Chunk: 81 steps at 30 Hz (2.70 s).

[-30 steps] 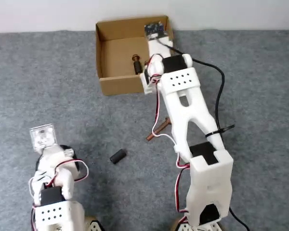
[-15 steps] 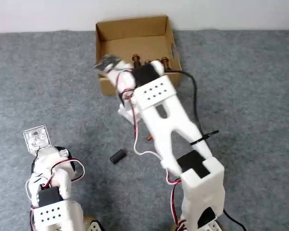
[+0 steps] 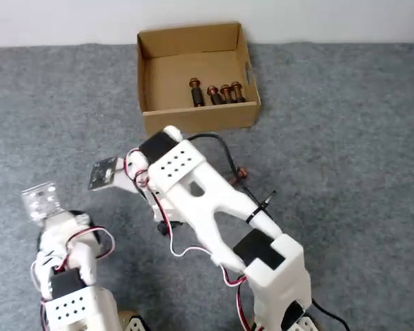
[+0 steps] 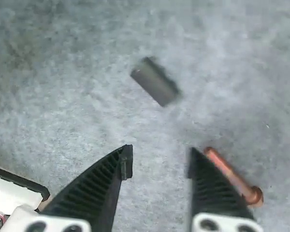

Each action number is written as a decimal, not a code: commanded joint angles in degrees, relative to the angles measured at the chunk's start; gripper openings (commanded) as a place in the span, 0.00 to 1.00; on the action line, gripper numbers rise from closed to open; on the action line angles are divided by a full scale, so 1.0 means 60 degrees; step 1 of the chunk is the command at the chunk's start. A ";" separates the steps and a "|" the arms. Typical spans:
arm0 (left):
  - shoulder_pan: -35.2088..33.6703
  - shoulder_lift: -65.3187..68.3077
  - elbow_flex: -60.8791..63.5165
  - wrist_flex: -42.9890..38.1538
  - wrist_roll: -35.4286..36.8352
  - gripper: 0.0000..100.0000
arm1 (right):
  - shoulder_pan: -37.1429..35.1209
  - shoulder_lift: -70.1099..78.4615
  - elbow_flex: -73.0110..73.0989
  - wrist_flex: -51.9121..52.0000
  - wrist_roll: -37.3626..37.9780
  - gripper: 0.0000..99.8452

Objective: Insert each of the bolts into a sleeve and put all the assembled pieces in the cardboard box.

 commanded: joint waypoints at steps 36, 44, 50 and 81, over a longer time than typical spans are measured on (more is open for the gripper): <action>-0.0205 -0.0103 -0.0139 -0.0322 0.0015 0.01 | -0.0945 0.3333 -0.1319 -0.2220 0.0703 0.19; -0.0205 -0.0103 -0.0139 -0.0308 0.0015 0.01 | -0.0960 0.3099 -0.1363 -0.1927 0.0718 0.17; -0.0205 -0.0103 -0.0139 -0.0308 0.0015 0.01 | -0.0623 0.2967 -0.1480 -0.1883 0.0703 0.19; -0.0205 -0.0103 -0.0139 -0.0308 0.0015 0.01 | -0.0740 0.3919 -0.2813 -0.2513 0.0791 0.19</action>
